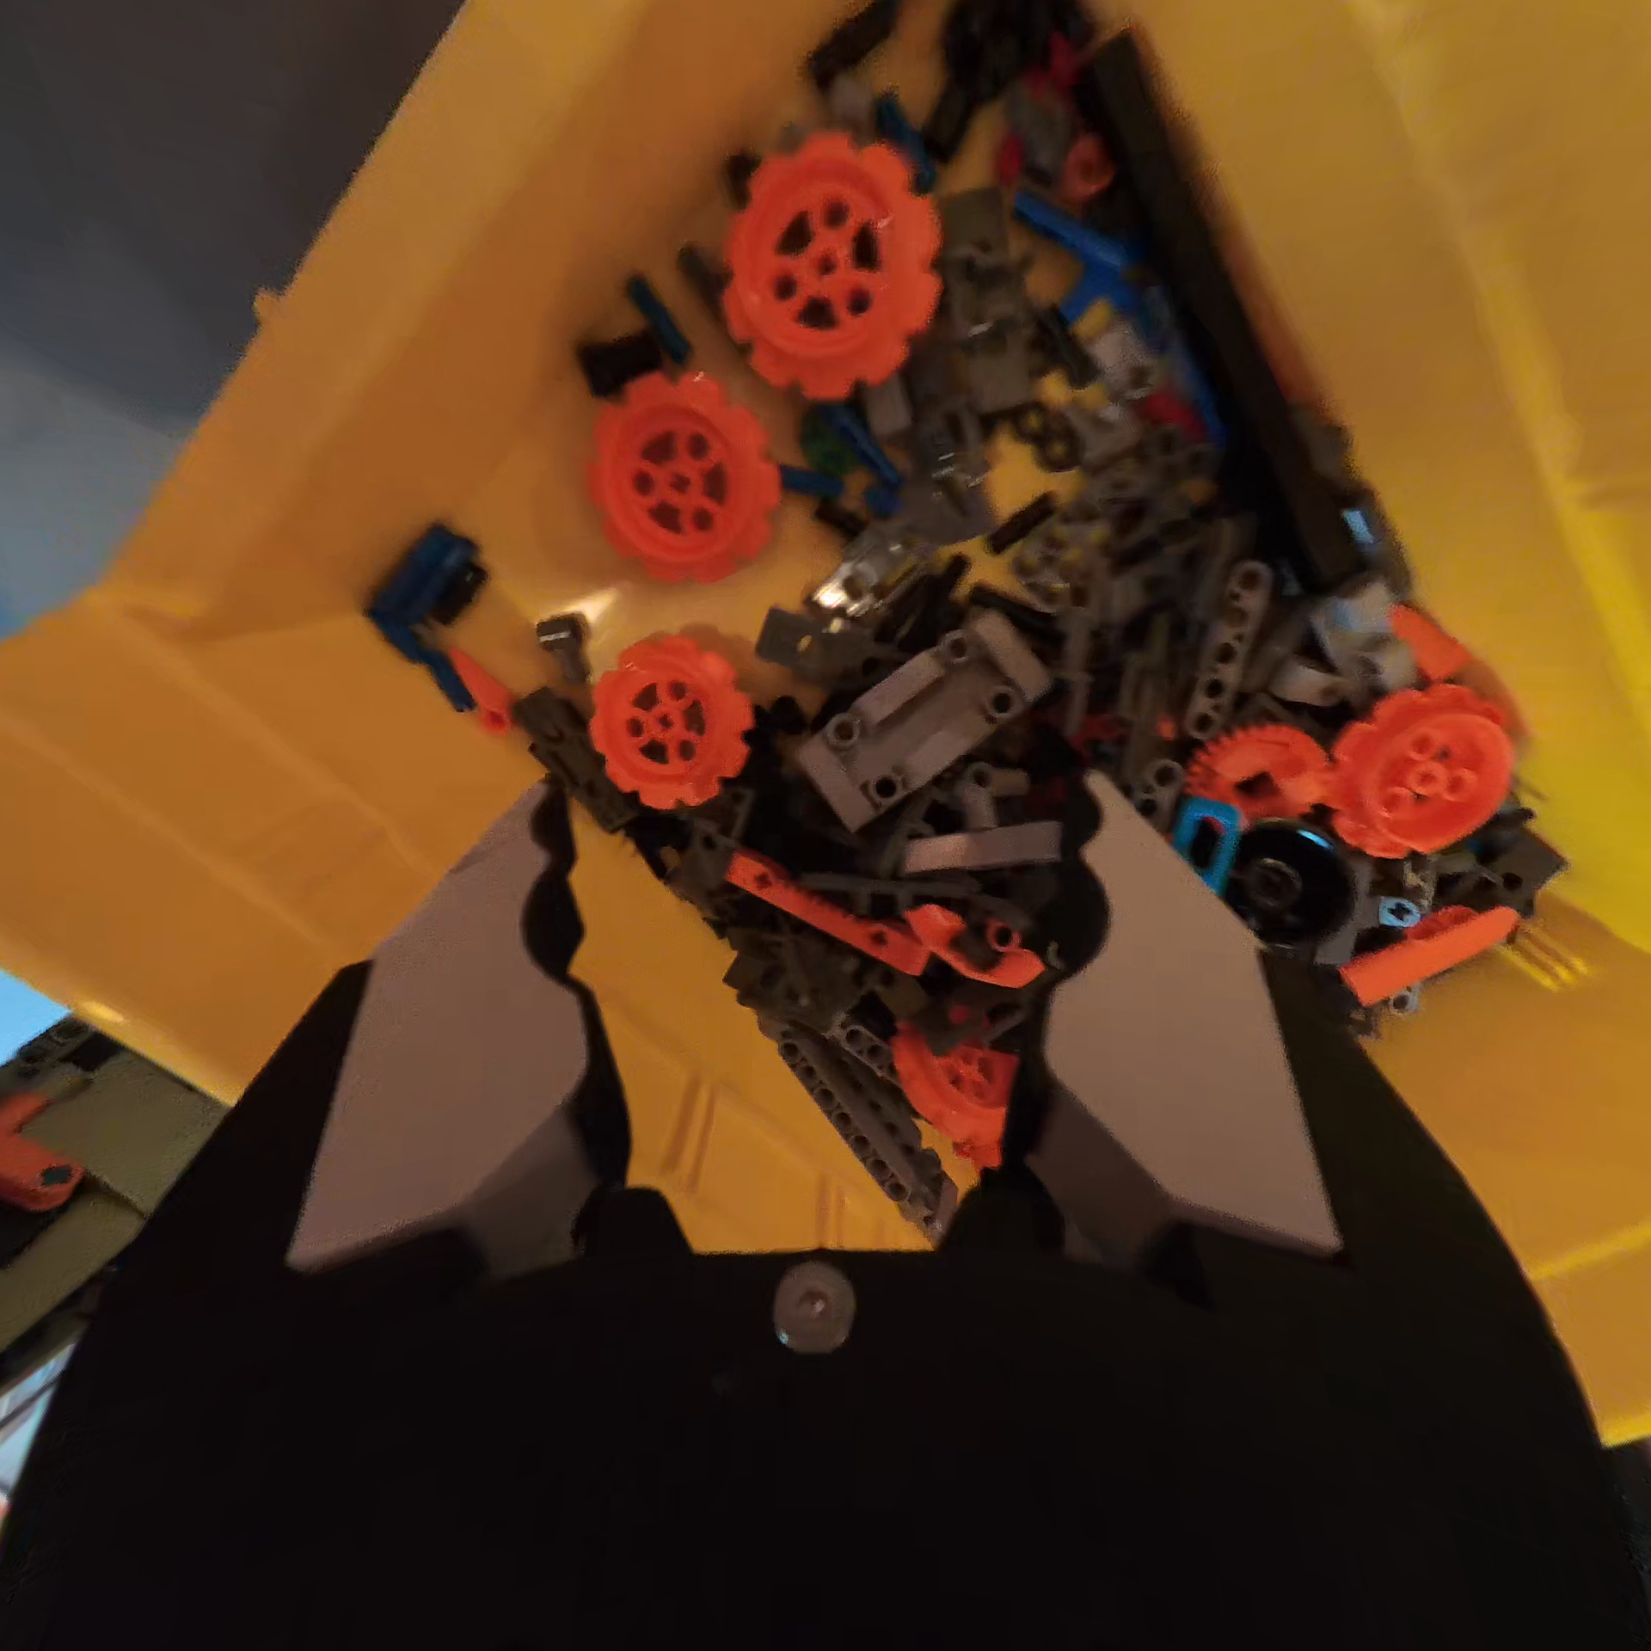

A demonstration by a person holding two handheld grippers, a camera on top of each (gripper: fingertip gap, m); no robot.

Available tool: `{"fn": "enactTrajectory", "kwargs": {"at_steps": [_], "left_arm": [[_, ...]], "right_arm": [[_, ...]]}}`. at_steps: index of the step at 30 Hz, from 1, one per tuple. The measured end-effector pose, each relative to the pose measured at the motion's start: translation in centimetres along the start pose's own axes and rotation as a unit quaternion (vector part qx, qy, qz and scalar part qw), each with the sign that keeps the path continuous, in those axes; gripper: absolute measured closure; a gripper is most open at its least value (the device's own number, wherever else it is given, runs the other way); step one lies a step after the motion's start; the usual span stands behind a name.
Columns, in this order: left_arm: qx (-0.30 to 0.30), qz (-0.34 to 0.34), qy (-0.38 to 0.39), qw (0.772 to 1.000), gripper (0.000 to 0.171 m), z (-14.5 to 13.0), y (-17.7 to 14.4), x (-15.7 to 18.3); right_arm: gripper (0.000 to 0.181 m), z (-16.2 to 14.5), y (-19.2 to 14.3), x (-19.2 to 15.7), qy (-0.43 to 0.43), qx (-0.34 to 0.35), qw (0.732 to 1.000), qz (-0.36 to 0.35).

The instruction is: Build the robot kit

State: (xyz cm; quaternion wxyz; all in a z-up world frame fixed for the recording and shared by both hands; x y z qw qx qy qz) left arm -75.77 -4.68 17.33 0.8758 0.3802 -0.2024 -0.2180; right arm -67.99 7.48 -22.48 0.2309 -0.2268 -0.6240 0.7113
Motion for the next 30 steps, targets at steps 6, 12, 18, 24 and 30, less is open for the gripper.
{"fn": "enactTrajectory", "kwargs": {"at_steps": [6, 12, 18, 24, 30], "left_arm": [[-0.004, -0.003, 0.001, 1.0, 0.124, -0.2, 0.1, 0.3], [0.0, 0.001, 0.001, 1.0, 0.124, 0.0, 0.0, 0.0], [-0.004, -0.001, 0.003, 1.0, 0.124, -0.2, 0.1, 0.1], [-0.003, -0.002, 0.001, 1.0, 0.124, -0.1, 0.1, 0.1], [-0.003, -0.004, -0.001, 1.0, 0.125, -0.2, 0.1, 0.1]], "right_arm": [[0.083, 0.1, 1.9, 1.4, -0.012, -0.052, 0.996, -0.078], [0.145, -0.7, 0.8, 4.6, 0.011, -0.032, 0.994, -0.107], [0.129, -2.1, -2.2, 5.9, 0.042, -0.053, 0.992, -0.106], [0.118, -6.3, -2.1, 5.4, 0.045, -0.202, 0.973, -0.1], [0.135, -2.5, 0.5, 2.2, 0.038, -0.14, 0.989, -0.031]]}}
Point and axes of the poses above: each gripper's, where its closed fingertips meet, y out along the fingers, z out of its top, x = y × z across the jaws, the point moved 1 cm from there along -y, back along the fingers, and after that the axes turned 9 degrees about y, right-handed, at the moved point
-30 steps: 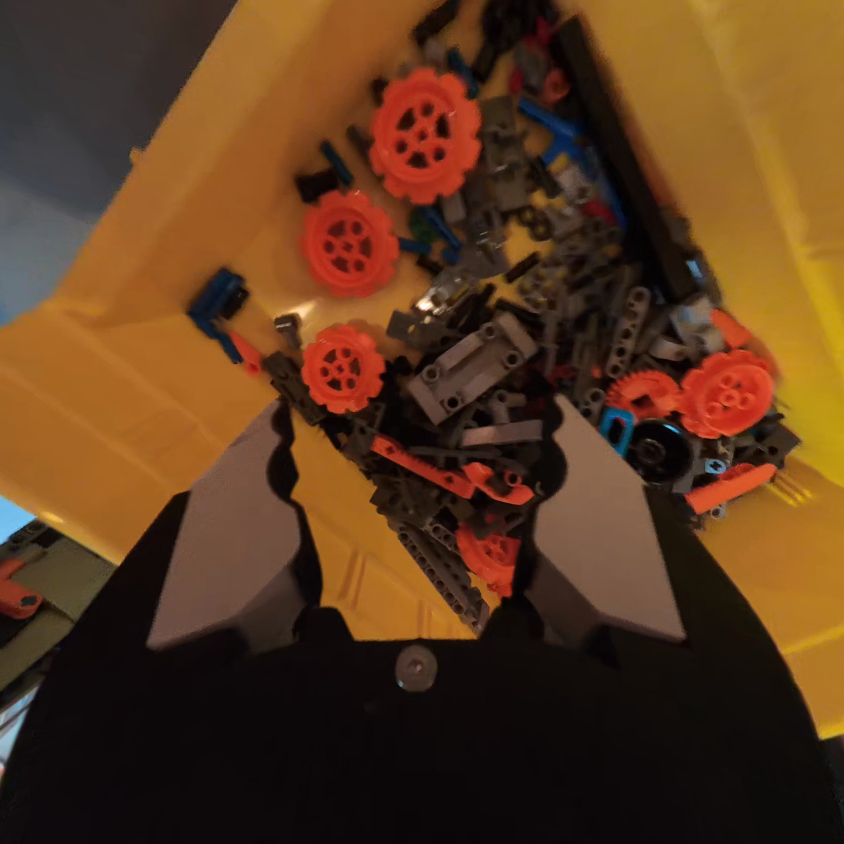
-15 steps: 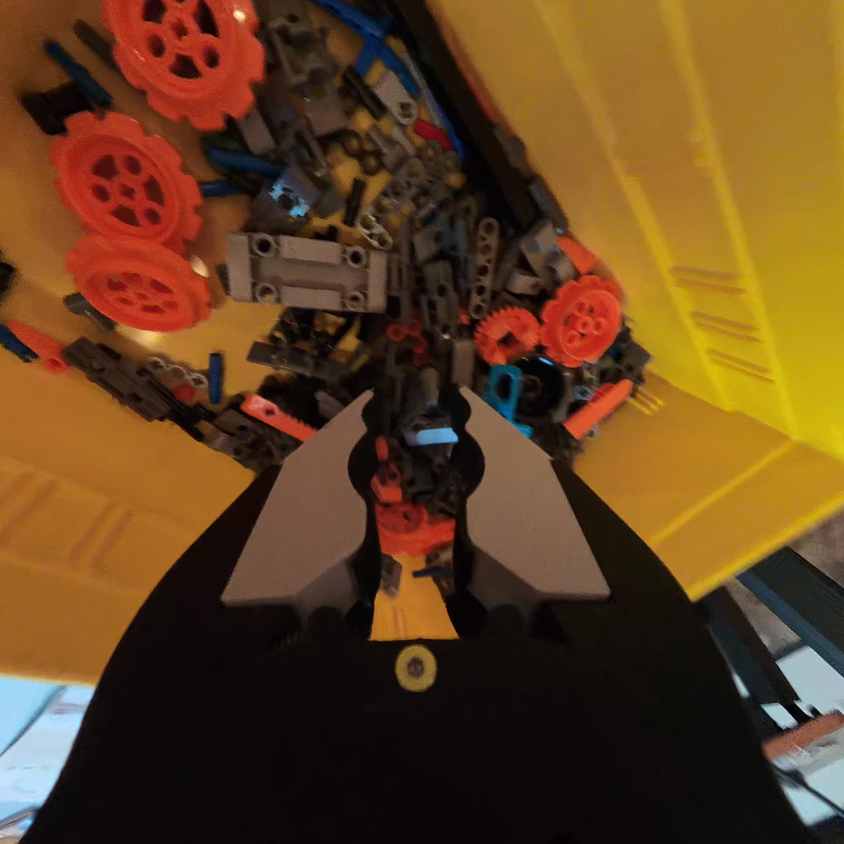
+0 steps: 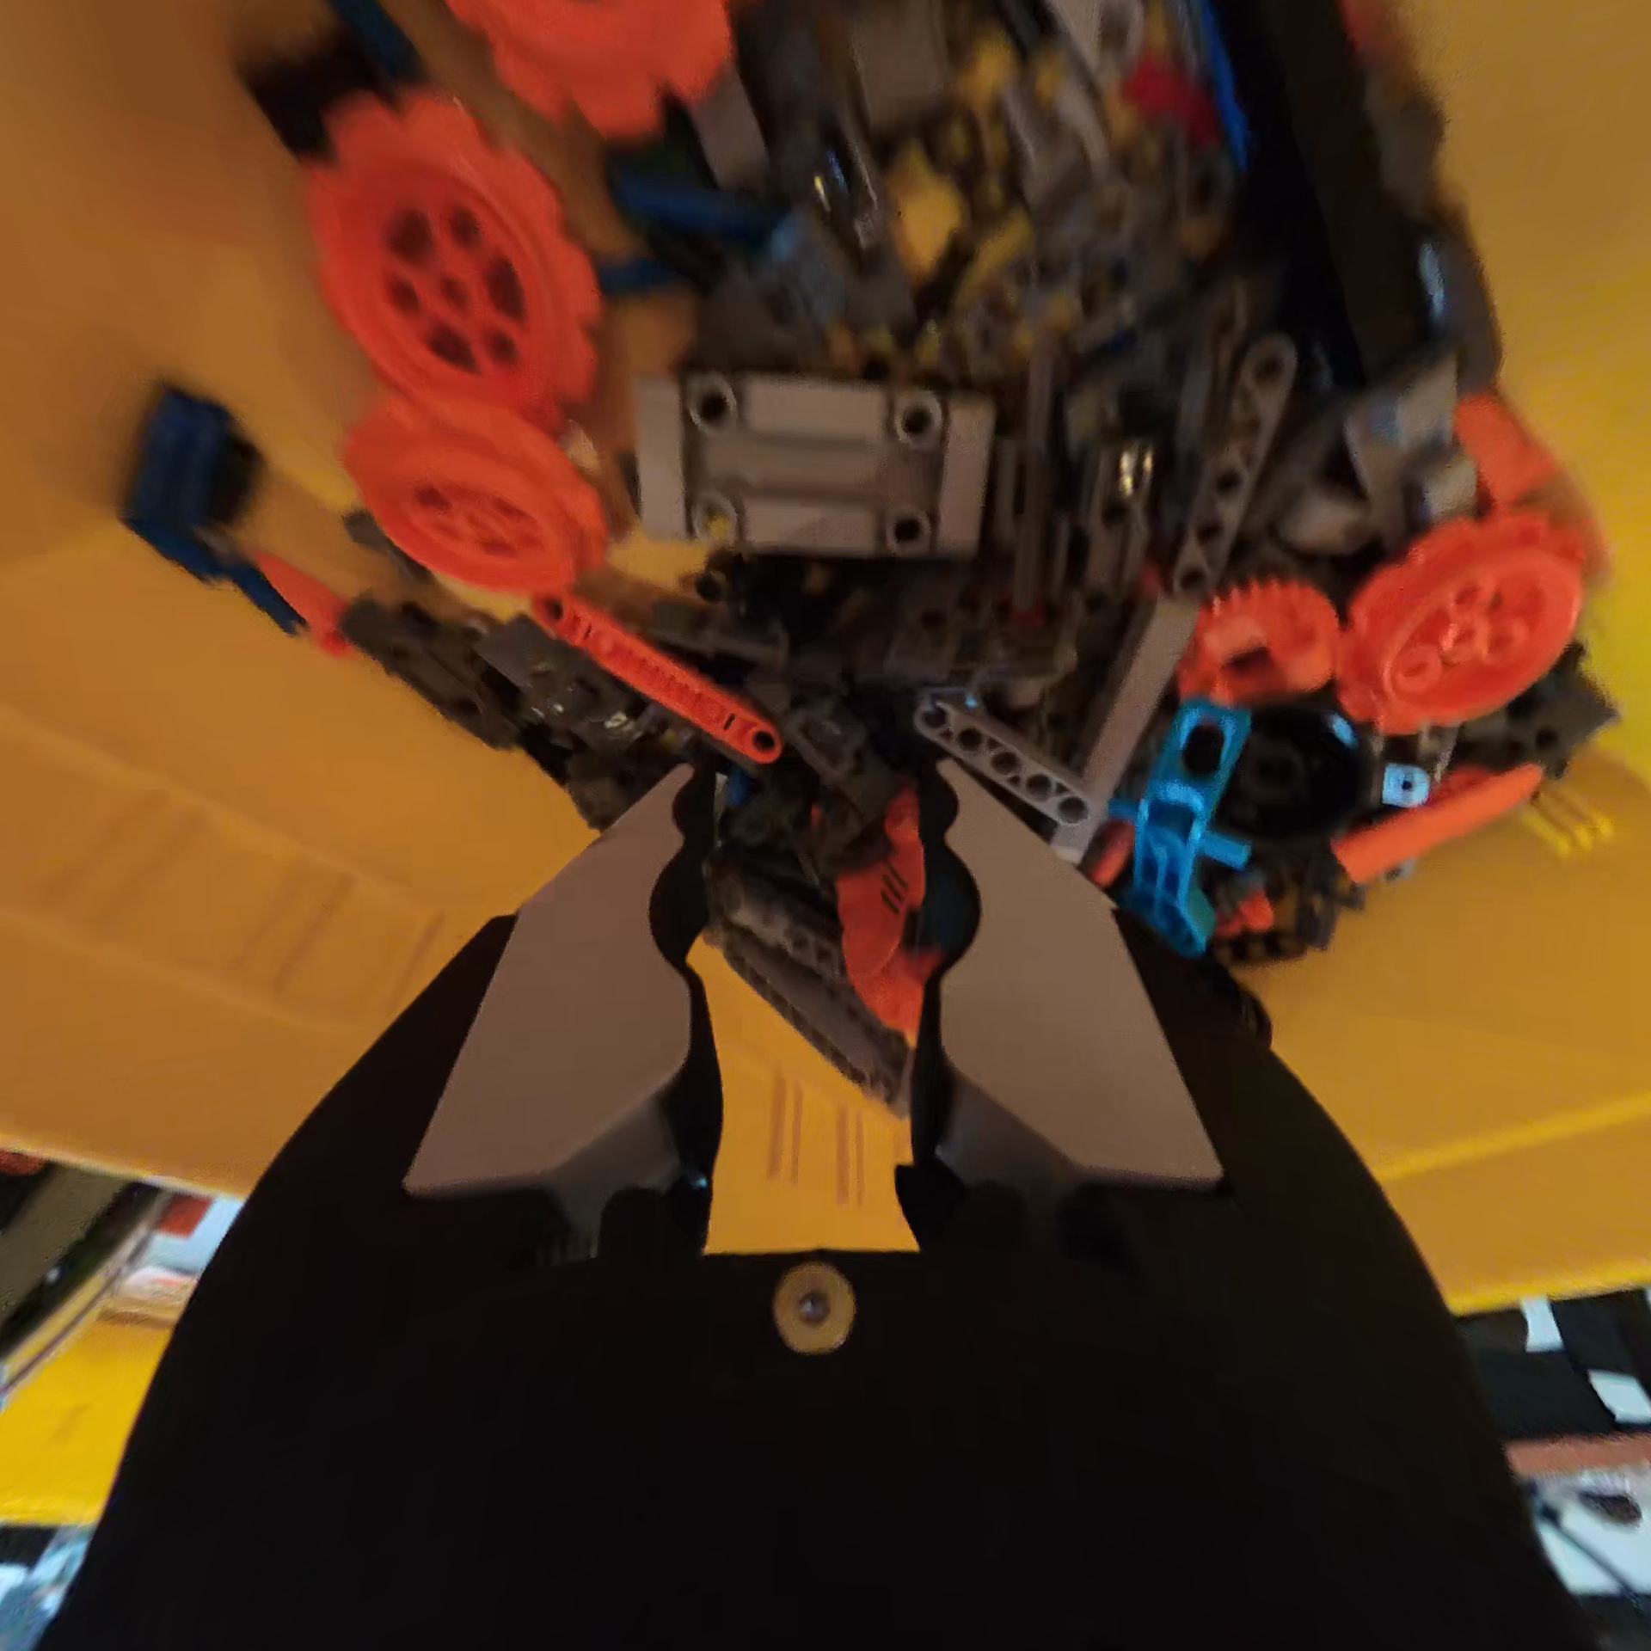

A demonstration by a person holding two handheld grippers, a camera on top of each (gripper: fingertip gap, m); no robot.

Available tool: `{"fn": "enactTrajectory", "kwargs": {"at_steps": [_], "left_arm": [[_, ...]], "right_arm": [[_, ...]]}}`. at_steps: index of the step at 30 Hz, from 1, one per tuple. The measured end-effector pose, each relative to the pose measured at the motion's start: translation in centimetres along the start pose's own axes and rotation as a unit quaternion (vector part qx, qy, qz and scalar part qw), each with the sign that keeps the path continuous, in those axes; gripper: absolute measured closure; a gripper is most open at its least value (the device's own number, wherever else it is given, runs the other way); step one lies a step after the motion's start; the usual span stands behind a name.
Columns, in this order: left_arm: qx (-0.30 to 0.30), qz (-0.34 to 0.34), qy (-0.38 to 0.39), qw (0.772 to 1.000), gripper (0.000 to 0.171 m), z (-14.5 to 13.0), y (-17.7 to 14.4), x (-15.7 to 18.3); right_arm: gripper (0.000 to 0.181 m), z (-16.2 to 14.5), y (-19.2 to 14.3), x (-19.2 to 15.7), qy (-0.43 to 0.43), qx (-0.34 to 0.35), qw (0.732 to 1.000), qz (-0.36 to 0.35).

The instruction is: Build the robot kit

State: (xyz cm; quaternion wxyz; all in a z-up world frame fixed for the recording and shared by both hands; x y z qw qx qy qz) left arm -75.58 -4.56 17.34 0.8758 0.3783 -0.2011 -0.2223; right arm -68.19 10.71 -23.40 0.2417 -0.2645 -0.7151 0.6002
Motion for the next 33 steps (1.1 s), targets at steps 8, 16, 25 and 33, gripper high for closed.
{"fn": "enactTrajectory", "kwargs": {"at_steps": [8, 16, 25, 33], "left_arm": [[0.001, -0.001, -0.001, 1.0, 0.125, 0.0, 0.0, 0.0], [0.007, -0.002, 0.001, 1.0, 0.126, 0.4, -0.2, 0.1], [0.006, -0.008, -0.008, 1.0, 0.126, 0.3, -0.2, 0.0], [0.016, -0.007, -0.01, 1.0, 0.127, 0.6, -0.4, 0.0]], "right_arm": [[0.131, 5.0, -2.4, 0.0, 0.0, 0.078, 0.997, 0.007], [0.123, 12.9, -3.9, -1.6, 0.059, 0.24, 0.966, 0.078], [0.136, 9.7, -1.3, -2.9, 0.024, 0.132, 0.99, 0.052], [0.137, 4.3, -0.4, -4.1, 0.07, 0.081, 0.99, 0.087]]}}
Point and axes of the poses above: each gripper's, where its closed fingertips meet, y out along the fingers, z out of its top, x = y × z across the jaws, the point moved 1 cm from there along -y, back along the fingers, and after that the axes turned 9 degrees about y, right-handed, at the moved point
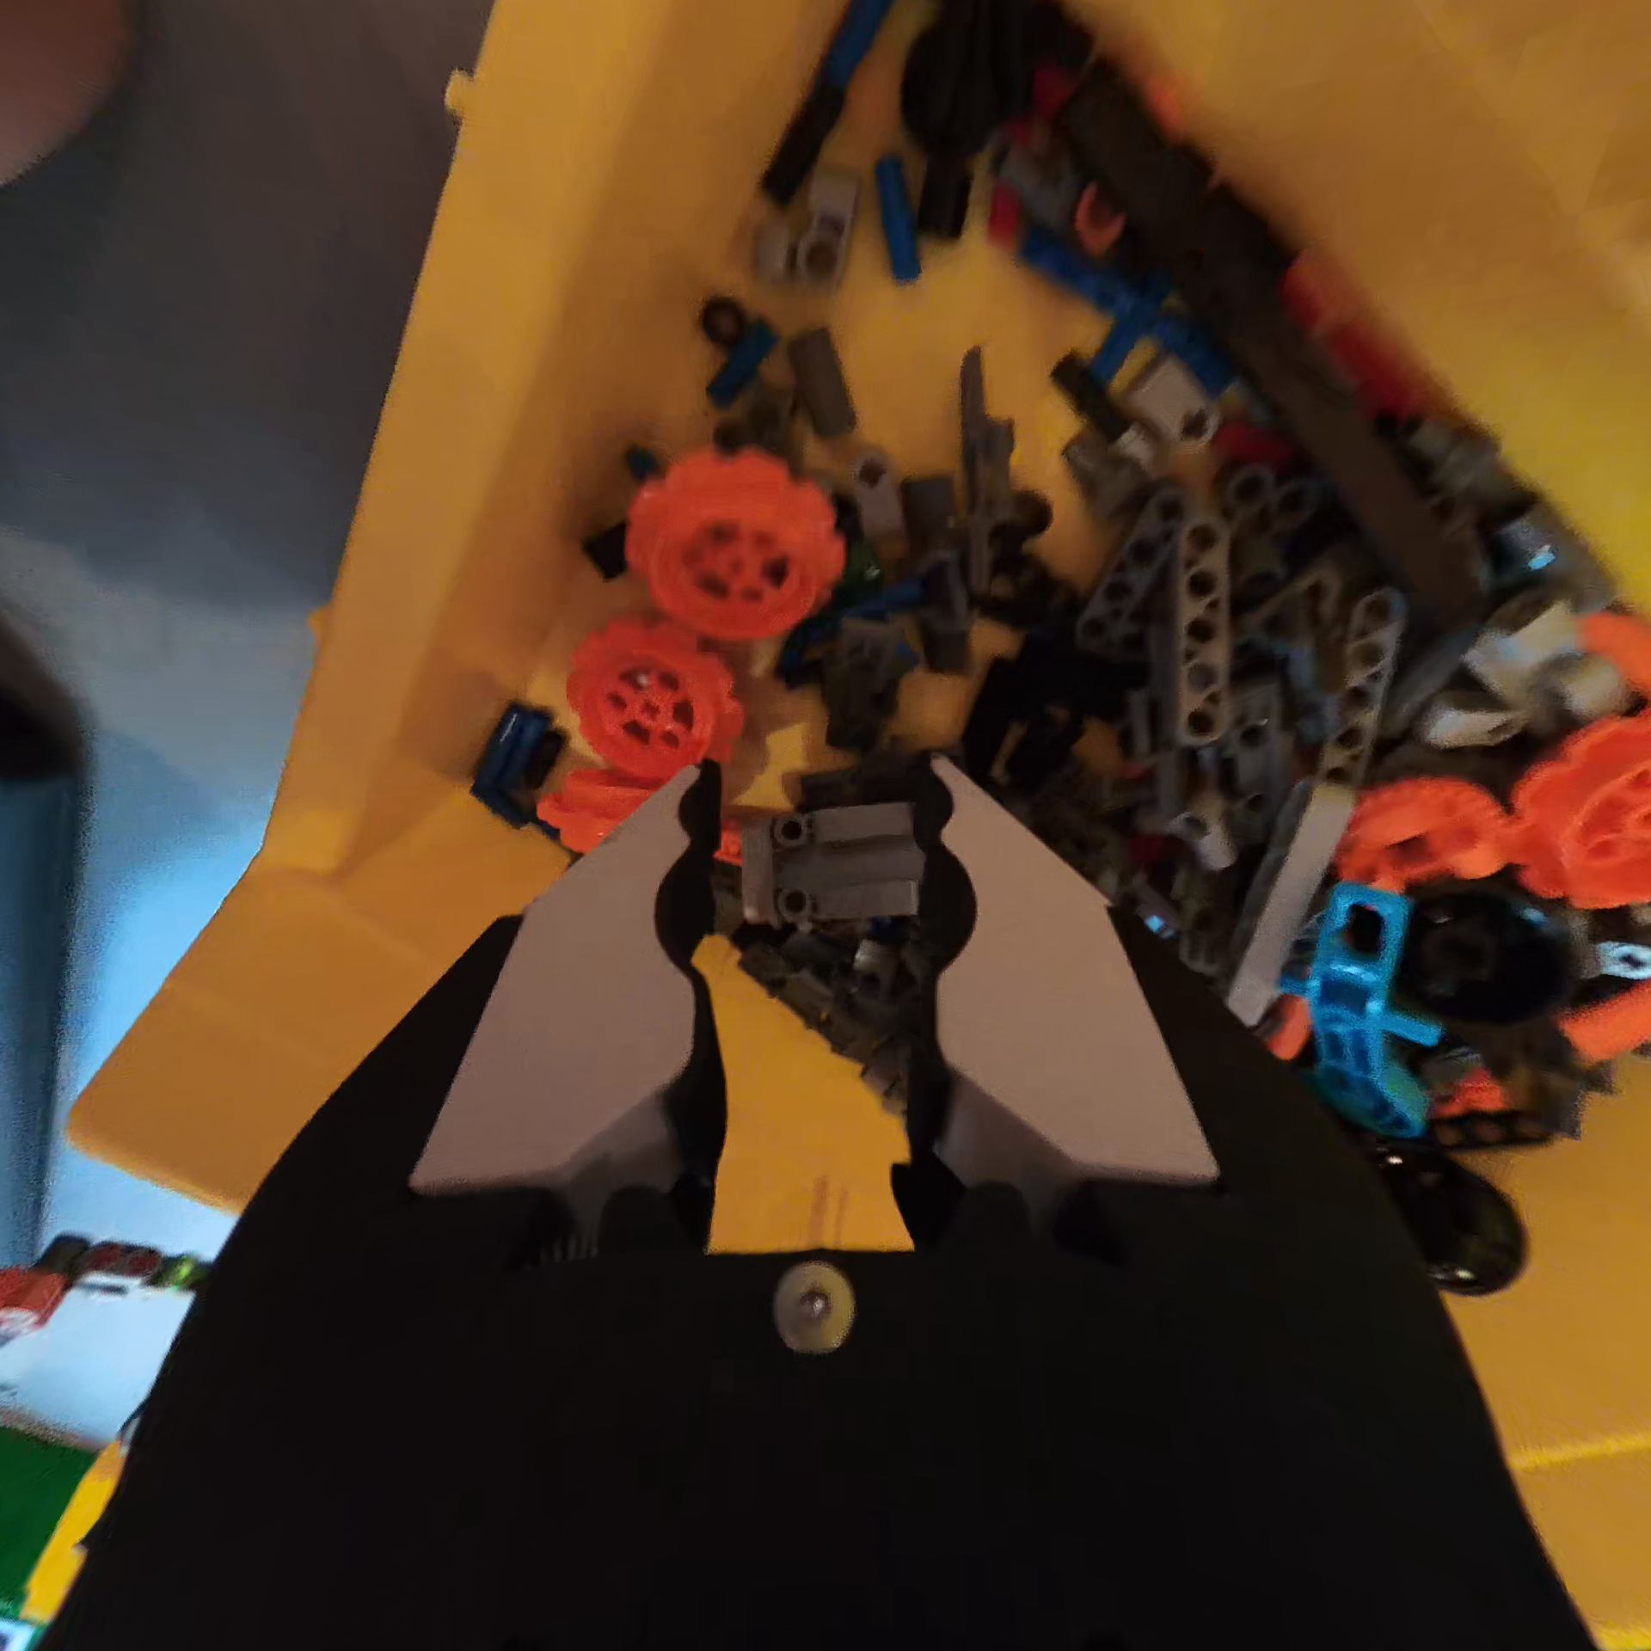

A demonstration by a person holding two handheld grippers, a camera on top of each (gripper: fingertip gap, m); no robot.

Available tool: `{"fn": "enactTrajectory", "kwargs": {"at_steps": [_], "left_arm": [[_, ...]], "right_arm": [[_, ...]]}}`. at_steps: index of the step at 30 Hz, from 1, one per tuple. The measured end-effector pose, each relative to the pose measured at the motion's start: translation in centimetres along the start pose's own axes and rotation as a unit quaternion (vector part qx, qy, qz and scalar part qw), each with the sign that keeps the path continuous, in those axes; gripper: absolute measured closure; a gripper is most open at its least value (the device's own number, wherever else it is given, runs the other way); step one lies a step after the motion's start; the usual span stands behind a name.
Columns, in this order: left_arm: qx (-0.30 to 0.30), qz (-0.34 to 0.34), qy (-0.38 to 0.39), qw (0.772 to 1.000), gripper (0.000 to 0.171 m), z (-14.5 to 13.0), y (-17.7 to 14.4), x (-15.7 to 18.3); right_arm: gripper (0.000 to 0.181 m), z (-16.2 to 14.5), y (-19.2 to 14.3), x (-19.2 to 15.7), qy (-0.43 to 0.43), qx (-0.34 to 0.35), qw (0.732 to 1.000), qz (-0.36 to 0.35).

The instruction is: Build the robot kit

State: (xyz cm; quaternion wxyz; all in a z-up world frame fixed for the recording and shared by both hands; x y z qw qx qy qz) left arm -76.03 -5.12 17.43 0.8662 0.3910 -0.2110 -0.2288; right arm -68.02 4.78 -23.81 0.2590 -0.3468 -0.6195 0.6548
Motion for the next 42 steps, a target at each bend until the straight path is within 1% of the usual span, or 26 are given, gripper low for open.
{"fn": "enactTrajectory", "kwargs": {"at_steps": [2, 3, 5, 7, 9, 10, 11, 12, 16, 17, 18, 21, 24, 25, 27, 29, 31, 32, 33, 35, 36, 37, 38, 40, 42], "left_arm": [[0.005, 0.001, 0.0, 1.0, 0.127, 0.2, -0.1, 0.0], [0.007, 0.002, 0.002, 1.0, 0.127, 0.3, -0.1, 0.0], [0.007, 0.002, 0.004, 1.0, 0.127, 0.3, -0.2, 0.1], [0.007, 0.001, 0.006, 1.0, 0.126, 0.3, -0.1, 0.2], [0.006, 0.0, 0.006, 1.0, 0.127, 0.2, -0.1, 0.3], [0.007, -0.002, 0.006, 1.0, 0.127, 0.2, -0.1, 0.3], [0.007, -0.003, 0.005, 1.0, 0.127, 0.2, 0.0, 0.3], [0.007, -0.003, 0.004, 1.0, 0.127, 0.2, 0.0, 0.3], [0.006, -0.006, -0.001, 1.0, 0.127, 0.2, 0.0, 0.2], [0.007, -0.006, -0.001, 1.0, 0.127, 0.2, -0.1, 0.2], [0.008, -0.005, 0.0, 1.0, 0.127, 0.3, -0.1, 0.3], [0.013, -0.003, 0.004, 1.0, 0.128, 0.6, -0.3, 0.3], [0.011, -0.004, 0.004, 1.0, 0.128, 0.5, -0.3, 0.4], [0.012, -0.004, 0.003, 1.0, 0.128, 0.5, -0.3, 0.4], [0.012, -0.005, 0.003, 1.0, 0.128, 0.5, -0.2, 0.4], [0.012, -0.004, 0.004, 1.0, 0.128, 0.5, -0.2, 0.4], [0.012, -0.004, 0.005, 1.0, 0.128, 0.5, -0.2, 0.4], [0.011, -0.004, 0.005, 1.0, 0.128, 0.5, -0.2, 0.4], [0.011, -0.004, 0.005, 1.0, 0.128, 0.5, -0.2, 0.4], [0.011, -0.005, 0.003, 1.0, 0.128, 0.4, -0.2, 0.3], [0.011, -0.005, 0.002, 1.0, 0.128, 0.4, -0.2, 0.3], [0.01, -0.005, 0.001, 1.0, 0.129, 0.4, -0.2, 0.3], [0.009, -0.004, 0.001, 1.0, 0.129, 0.4, -0.2, 0.2], [0.013, -0.004, 0.001, 1.0, 0.129, 0.5, -0.3, 0.2], [0.016, -0.004, 0.002, 1.0, 0.129, 0.7, -0.4, 0.3]], "right_arm": [[0.137, -0.3, -0.2, -0.3, 0.004, 0.007, 1.0, 0.015], [0.137, 0.5, -0.5, -0.2, 0.006, 0.032, 0.999, 0.016], [0.137, 3.4, -1.6, 0.5, 0.012, 0.11, 0.994, 0.009], [0.138, 6.4, -2.7, 2.2, 0.019, 0.184, 0.982, -0.028], [0.141, 8.6, -3.0, 3.5, 0.033, 0.223, 0.973, -0.05], [0.145, 9.4, -2.8, 3.9, 0.045, 0.23, 0.971, -0.053], [0.159, 9.7, -2.3, 4.1, 0.057, 0.224, 0.971, -0.052], [0.163, 9.8, -1.8, 4.2, 0.064, 0.216, 0.973, -0.048], [0.159, 9.3, -0.7, 3.7, 0.074, 0.203, 0.975, -0.045], [0.159, 8.9, -0.7, 3.5, 0.072, 0.191, 0.978, -0.042], [0.164, 8.4, -0.7, 3.2, 0.068, 0.177, 0.981, -0.035], [0.166, 6.4, -0.4, 2.5, 0.058, 0.133, 0.989, -0.022], [0.165, 4.9, -0.6, 2.0, 0.067, 0.1, 0.993, -0.004], [0.163, 4.9, -0.8, 2.3, 0.066, 0.106, 0.992, -0.011], [0.161, 5.8, -1.5, 3.6, 0.062, 0.149, 0.986, -0.043], [0.152, 7.2, -2.2, 5.1, 0.079, 0.199, 0.975, -0.064], [0.152, 8.5, -2.4, 5.7, 0.11, 0.24, 0.964, -0.044], [0.153, 9.0, -2.2, 5.6, 0.118, 0.249, 0.961, -0.029], [0.154, 8.9, -1.6, 5.8, 0.12, 0.238, 0.963, -0.029], [0.155, 8.0, -0.5, 6.2, 0.098, 0.203, 0.973, -0.057], [0.165, 7.9, -0.5, 5.7, 0.088, 0.208, 0.973, -0.048], [0.165, 7.3, -0.4, 5.4, 0.09, 0.191, 0.977, -0.042], [0.168, 6.7, -0.2, 4.7, 0.094, 0.176, 0.98, -0.021], [0.168, 5.1, 0.0, 3.4, 0.107, 0.135, 0.985, 0.019], [0.168, 4.0, -0.4, 3.1, 0.105, 0.119, 0.987, 0.022]]}}
Point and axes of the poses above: each gripper's, where its closed fingertips meet, y out along the fingers, z out of its top, x = y × z across the jaws, the point moved 1 cm from there along -y, back along the fingers, and after that the axes turned 9 degrees about y, right-handed, at the moved point
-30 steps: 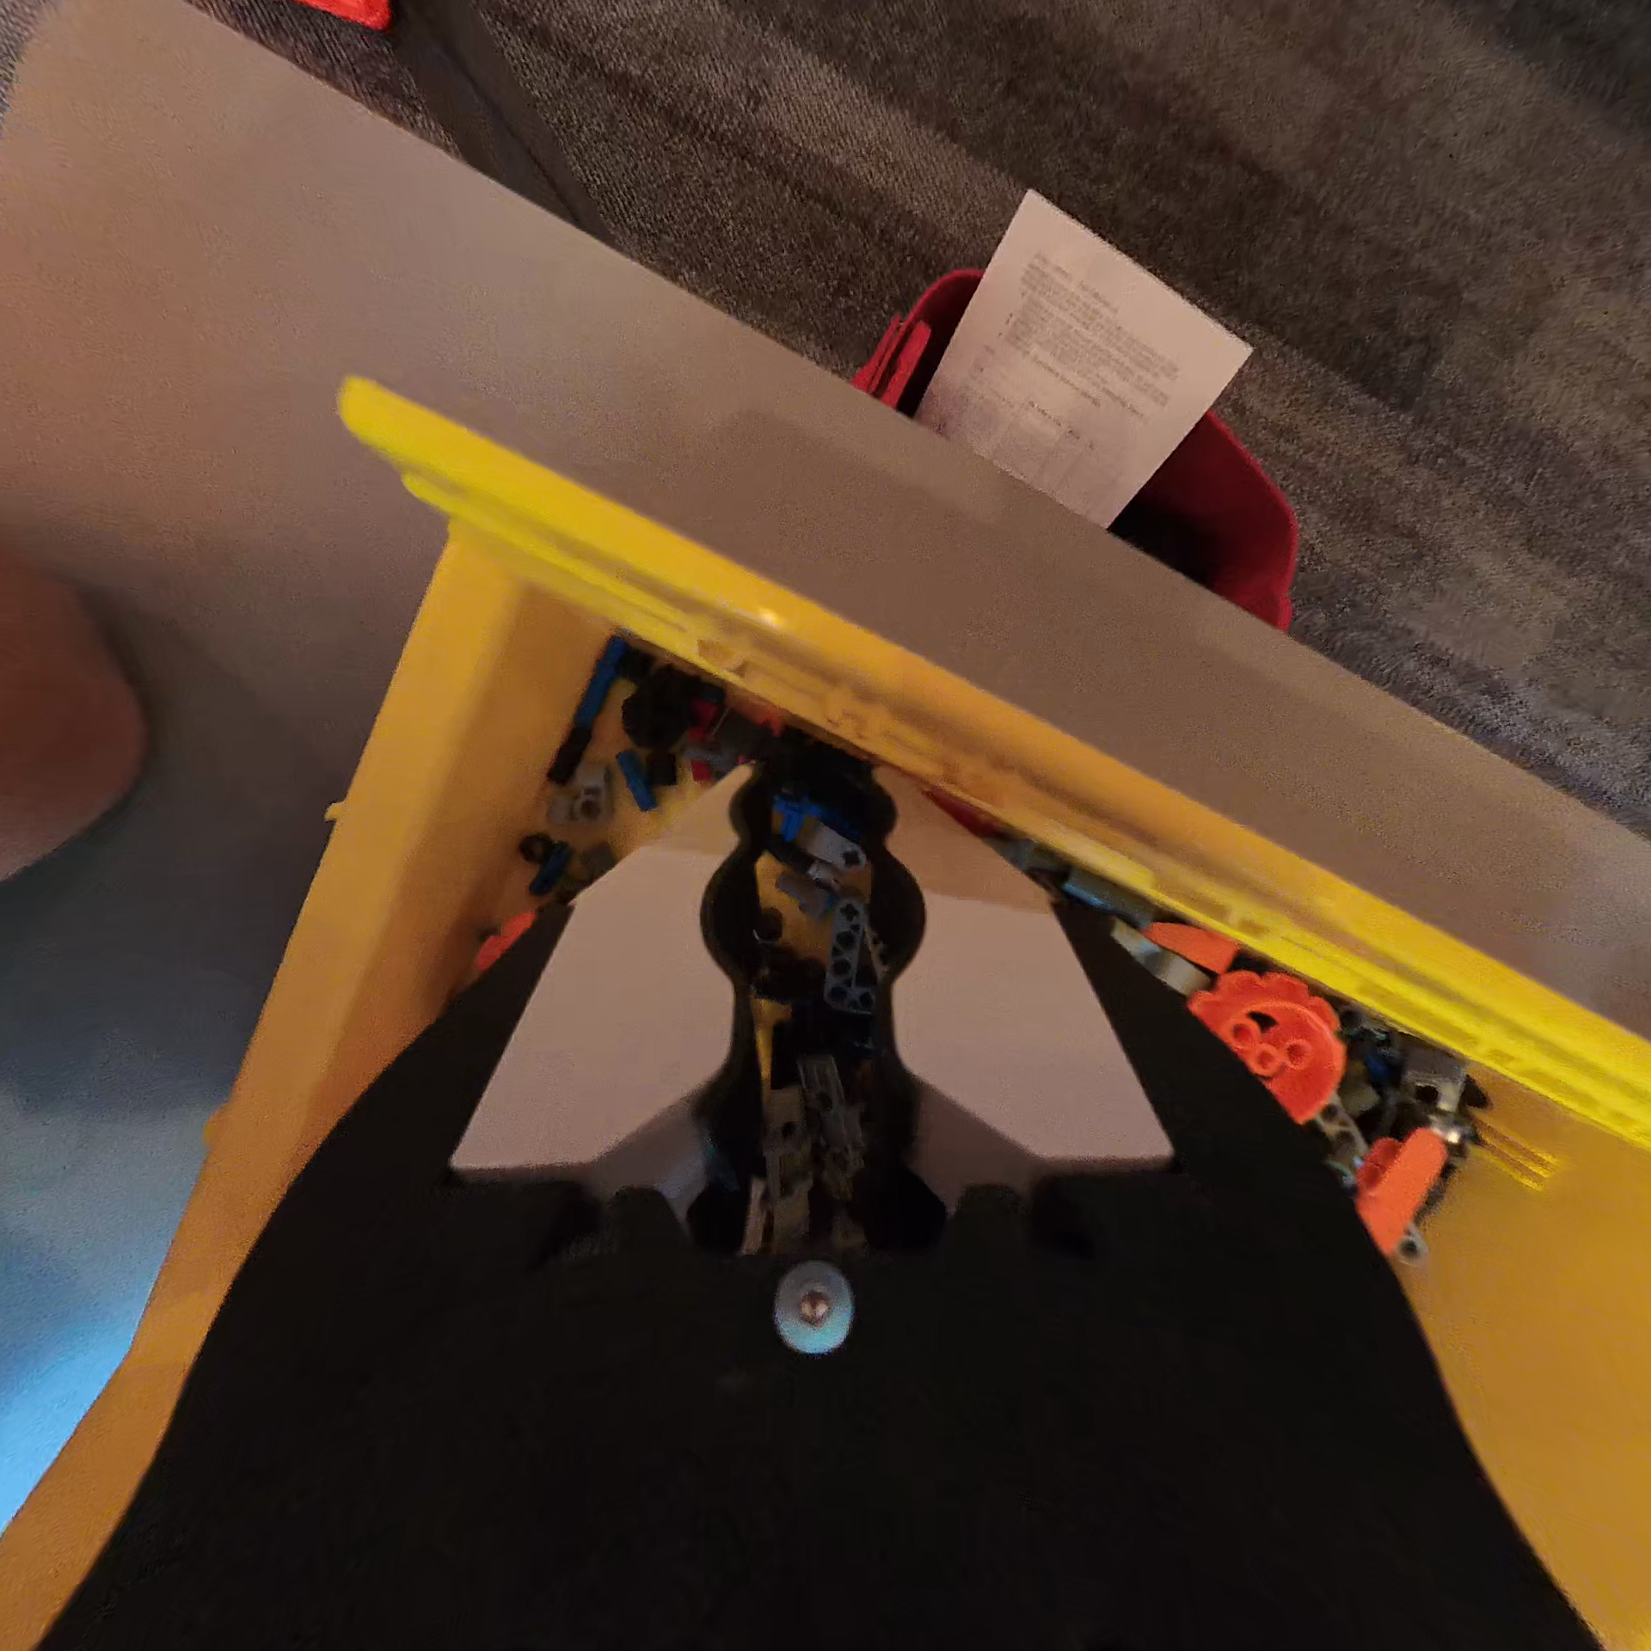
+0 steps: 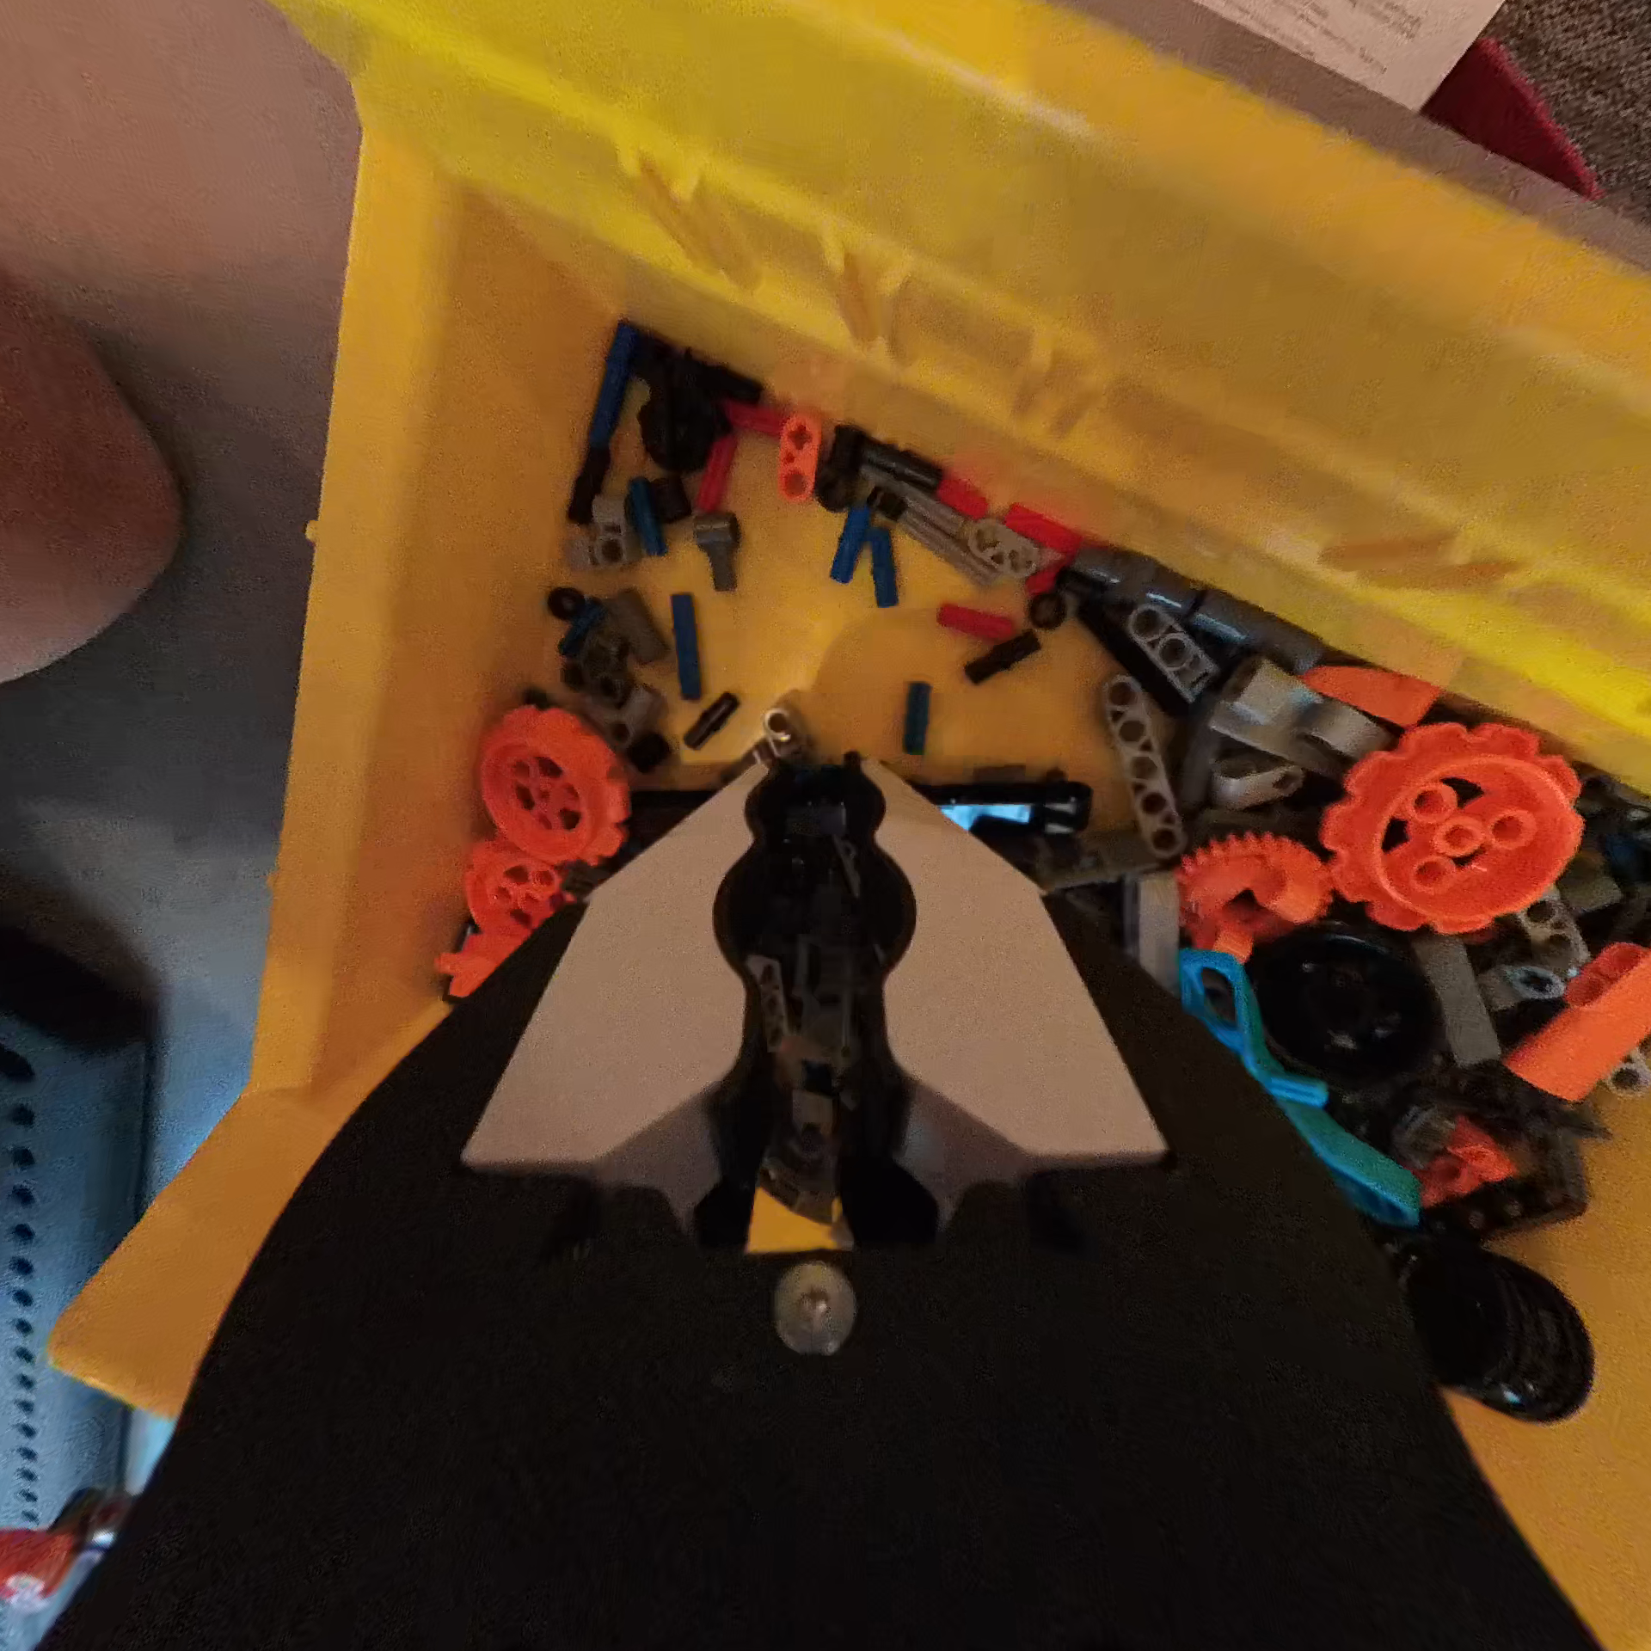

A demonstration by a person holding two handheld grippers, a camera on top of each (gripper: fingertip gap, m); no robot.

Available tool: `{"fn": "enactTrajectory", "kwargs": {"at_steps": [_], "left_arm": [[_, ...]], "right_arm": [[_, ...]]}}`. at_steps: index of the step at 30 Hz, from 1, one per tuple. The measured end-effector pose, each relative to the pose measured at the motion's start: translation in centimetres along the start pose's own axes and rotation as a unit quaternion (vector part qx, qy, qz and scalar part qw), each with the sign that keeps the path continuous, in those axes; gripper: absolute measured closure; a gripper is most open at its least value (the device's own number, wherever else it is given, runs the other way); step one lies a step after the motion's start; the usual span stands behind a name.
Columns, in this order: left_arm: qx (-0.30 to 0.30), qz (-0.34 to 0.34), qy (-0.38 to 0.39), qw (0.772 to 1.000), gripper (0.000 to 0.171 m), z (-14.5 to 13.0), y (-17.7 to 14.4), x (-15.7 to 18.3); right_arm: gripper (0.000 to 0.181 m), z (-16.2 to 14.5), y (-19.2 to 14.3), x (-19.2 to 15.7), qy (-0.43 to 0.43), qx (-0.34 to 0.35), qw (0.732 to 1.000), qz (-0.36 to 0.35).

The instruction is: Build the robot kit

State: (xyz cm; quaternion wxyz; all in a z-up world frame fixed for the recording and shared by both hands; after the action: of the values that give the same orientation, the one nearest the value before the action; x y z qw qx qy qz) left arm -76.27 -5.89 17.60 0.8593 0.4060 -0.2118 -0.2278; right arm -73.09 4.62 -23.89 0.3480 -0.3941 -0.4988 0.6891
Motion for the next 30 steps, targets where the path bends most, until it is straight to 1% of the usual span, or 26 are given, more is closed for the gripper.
{"fn": "enactTrajectory", "kwargs": {"at_steps": [1, 3, 4, 5, 6, 8, 9, 10, 11, 12, 14, 15, 16, 18, 21, 22, 24, 26, 28, 29, 30], "left_arm": [[0.001, 0.001, 0.0, 1.0, 0.129, 0.0, 0.0, 0.0], [0.002, 0.001, 0.001, 1.0, 0.129, 0.1, -0.1, 0.0], [0.002, 0.002, 0.001, 1.0, 0.129, 0.1, -0.1, 0.0], [0.002, 0.002, 0.002, 1.0, 0.129, 0.1, -0.1, 0.0], [0.001, 0.002, 0.003, 1.0, 0.129, 0.1, 0.0, 0.0], [0.001, 0.001, 0.002, 1.0, 0.129, 0.0, 0.0, 0.0], [0.0, 0.001, 0.001, 1.0, 0.129, 0.0, 0.0, 0.0], [0.0, 0.001, 0.001, 1.0, 0.129, 0.0, 0.0, -0.1], [0.001, 0.001, -0.001, 1.0, 0.129, 0.0, 0.0, -0.1], [0.001, 0.0, -0.003, 1.0, 0.129, 0.0, 0.0, -0.1], [-0.001, -0.003, -0.007, 1.0, 0.129, -0.1, 0.1, -0.1], [-0.002, -0.005, -0.007, 1.0, 0.129, -0.2, 0.1, 0.0], [-0.003, -0.005, -0.006, 1.0, 0.129, -0.2, 0.1, 0.1], [0.001, -0.003, -0.002, 1.0, 0.129, 0.0, 0.0, 0.1], [0.003, -0.001, -0.001, 1.0, 0.13, 0.1, -0.1, 0.1], [0.002, -0.001, -0.002, 1.0, 0.13, 0.1, -0.1, 0.0], [0.001, -0.003, -0.002, 1.0, 0.13, 0.0, 0.0, 0.1], [-0.003, -0.004, -0.001, 1.0, 0.129, -0.2, 0.1, 0.2], [-0.003, -0.003, 0.0, 1.0, 0.129, -0.2, 0.1, 0.2], [-0.002, -0.003, 0.0, 1.0, 0.13, -0.2, 0.1, 0.2], [-0.002, -0.002, 0.001, 1.0, 0.13, -0.2, 0.1, 0.1]], "right_arm": [[0.17, 0.1, -0.4, 0.5, -0.014, 0.008, 1.0, -0.019], [0.172, 1.9, -1.6, 2.4, -0.045, 0.077, 0.992, -0.087], [0.173, 2.8, -2.2, 3.3, -0.048, 0.107, 0.987, -0.107], [0.172, 3.4, -2.6, 4.4, -0.04, 0.119, 0.983, -0.131], [0.171, 3.5, -2.8, 5.6, -0.04, 0.114, 0.981, -0.152], [0.166, 2.8, -2.5, 7.9, -0.067, 0.067, 0.975, -0.2], [0.164, 2.4, -2.5, 9.0, -0.093, 0.046, 0.967, -0.231], [0.164, 2.3, -2.2, 9.5, -0.124, 0.033, 0.961, -0.247], [0.168, 2.3, -1.8, 9.6, -0.154, 0.026, 0.955, -0.253], [0.164, 2.3, -1.4, 9.4, -0.179, 0.022, 0.95, -0.256], [0.166, 2.4, -1.1, 8.9, -0.206, 0.026, 0.942, -0.264], [0.169, 2.2, -0.9, 8.1, -0.205, 0.026, 0.948, -0.243], [0.173, 1.9, -0.5, 6.9, -0.19, 0.027, 0.961, -0.2], [0.172, 1.3, -0.3, 4.6, -0.163, 0.029, 0.978, -0.127], [0.171, -0.1, -0.7, 2.0, -0.161, 0.01, 0.986, -0.043], [0.17, 0.0, -1.1, 2.4, -0.163, 0.014, 0.985, -0.054], [0.161, 0.8, -2.5, 4.7, -0.164, 0.04, 0.979, -0.111], [0.155, 1.6, -3.9, 8.4, -0.153, 0.052, 0.967, -0.196], [0.151, 1.6, -4.3, 10.6, -0.137, 0.045, 0.964, -0.223], [0.151, 1.4, -4.2, 11.3, -0.141, 0.035, 0.963, -0.228], [0.147, 1.3, -4.1, 11.8, -0.151, 0.023, 0.96, -0.236]]}}
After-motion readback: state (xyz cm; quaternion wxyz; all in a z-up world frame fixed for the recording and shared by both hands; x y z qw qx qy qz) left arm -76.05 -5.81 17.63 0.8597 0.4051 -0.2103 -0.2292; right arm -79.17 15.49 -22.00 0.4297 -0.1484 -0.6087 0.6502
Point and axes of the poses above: each gripper's, where its closed fingertips meet, y out along the fingers, z out of its top, x = y × z across the jaws, the point moved 1 cm from there along -y, back along the fingers, and after that the axes turned 9 degrees about y, right-handed, at the moved point
